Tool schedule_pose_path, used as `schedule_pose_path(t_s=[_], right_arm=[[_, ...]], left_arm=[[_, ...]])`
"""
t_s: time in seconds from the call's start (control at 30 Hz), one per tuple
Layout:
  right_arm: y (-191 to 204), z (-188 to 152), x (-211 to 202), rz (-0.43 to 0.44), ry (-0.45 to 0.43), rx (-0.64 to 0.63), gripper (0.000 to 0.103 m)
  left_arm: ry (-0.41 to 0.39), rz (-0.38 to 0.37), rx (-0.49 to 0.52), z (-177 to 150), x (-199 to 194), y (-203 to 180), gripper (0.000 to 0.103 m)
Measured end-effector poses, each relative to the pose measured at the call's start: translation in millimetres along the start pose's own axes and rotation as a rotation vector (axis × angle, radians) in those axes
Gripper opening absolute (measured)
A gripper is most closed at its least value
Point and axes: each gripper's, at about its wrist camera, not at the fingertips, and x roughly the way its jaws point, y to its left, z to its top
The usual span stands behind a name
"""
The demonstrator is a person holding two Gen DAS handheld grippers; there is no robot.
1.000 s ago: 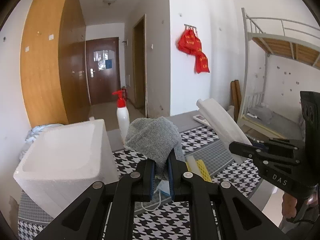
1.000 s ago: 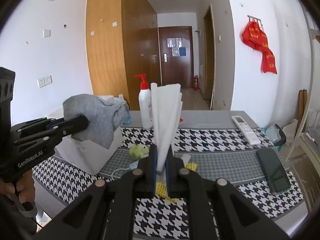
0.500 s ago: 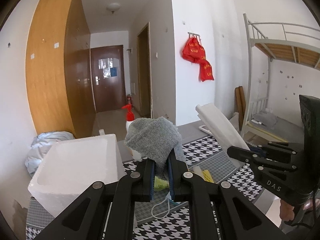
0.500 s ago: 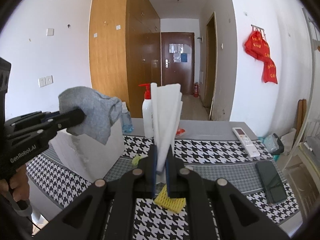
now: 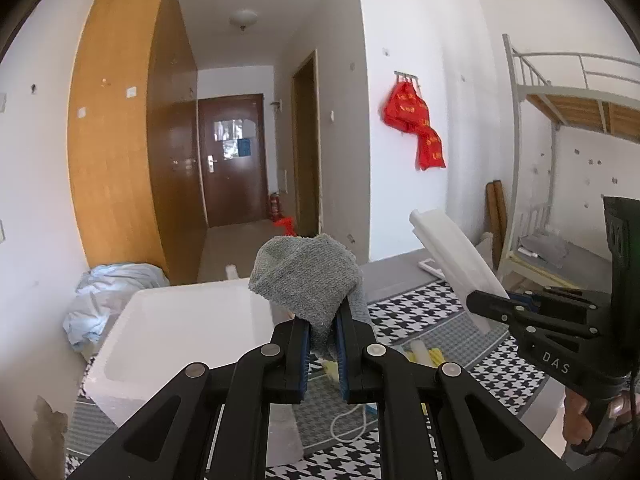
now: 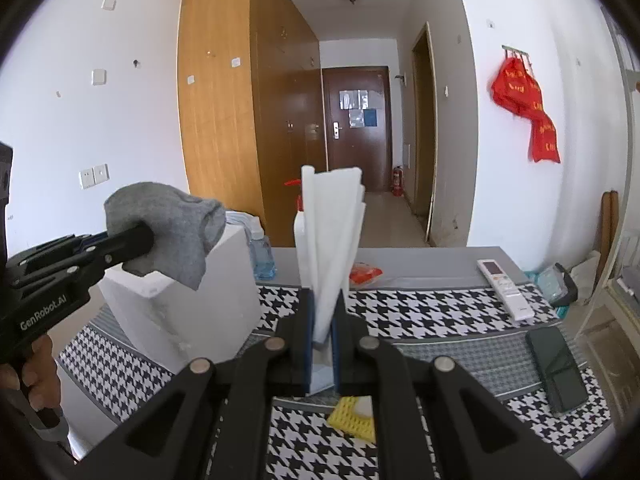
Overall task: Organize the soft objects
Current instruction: 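Carry the sock and paper towel over the white foam box with both grippers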
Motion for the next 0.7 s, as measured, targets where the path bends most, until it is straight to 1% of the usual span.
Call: schedule_pose_path(t_s=[0.13,0.27,0.4,0.53,0.63,0.7], right_arm=[[9.7,3.7,1.5,0.014,-0.005,-0.03,0.01],[18.6,6.7,4.3,0.052,-0.002,-0.047,0.01],[23.1,10.5,8.7,0.045,0.002,-0.044,0.01],[26.0,14.8,10.7,0.065,-0.016,-0.034,0.01],[32.1,16.2,10.9,0.036,-0.034,-0.054,0.01],[36.3,16.9,11.0,0.038,-0.043,-0.062,0.01]], left_arm=[[-0.002,0.03,-0.009,-1.3,-5.2,6.0,0.012],[-0.005,0.063,-0.024,0.6,-9.5,14.6,0.012],[-0.018,0.081,-0.034,2.7,-14.7,20.3,0.012],[-0.017,0.092,-0.033,3.7,-16.1,25.2,0.012],[-0.016,0.105,-0.038,3.9,-16.2,29.5,0.012],[-0.012,0.115,-0.04,3.6,-15.3,32.4,0.012]])
